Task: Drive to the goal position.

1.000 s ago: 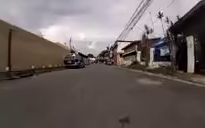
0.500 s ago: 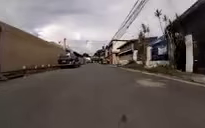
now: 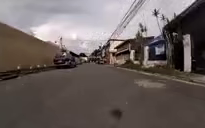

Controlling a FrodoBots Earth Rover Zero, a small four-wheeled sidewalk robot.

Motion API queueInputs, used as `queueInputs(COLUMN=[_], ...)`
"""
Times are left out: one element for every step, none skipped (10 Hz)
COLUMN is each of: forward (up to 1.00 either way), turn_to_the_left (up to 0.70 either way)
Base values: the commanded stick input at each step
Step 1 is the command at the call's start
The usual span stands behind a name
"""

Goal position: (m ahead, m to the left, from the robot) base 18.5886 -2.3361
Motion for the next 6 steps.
queueInputs(forward=[0.7, 0.7, 0.7, 0.7, 0.7, 0.7], turn_to_the_left=[0.0, 0.0, 0.0, 0.0, 0.0, 0.0])
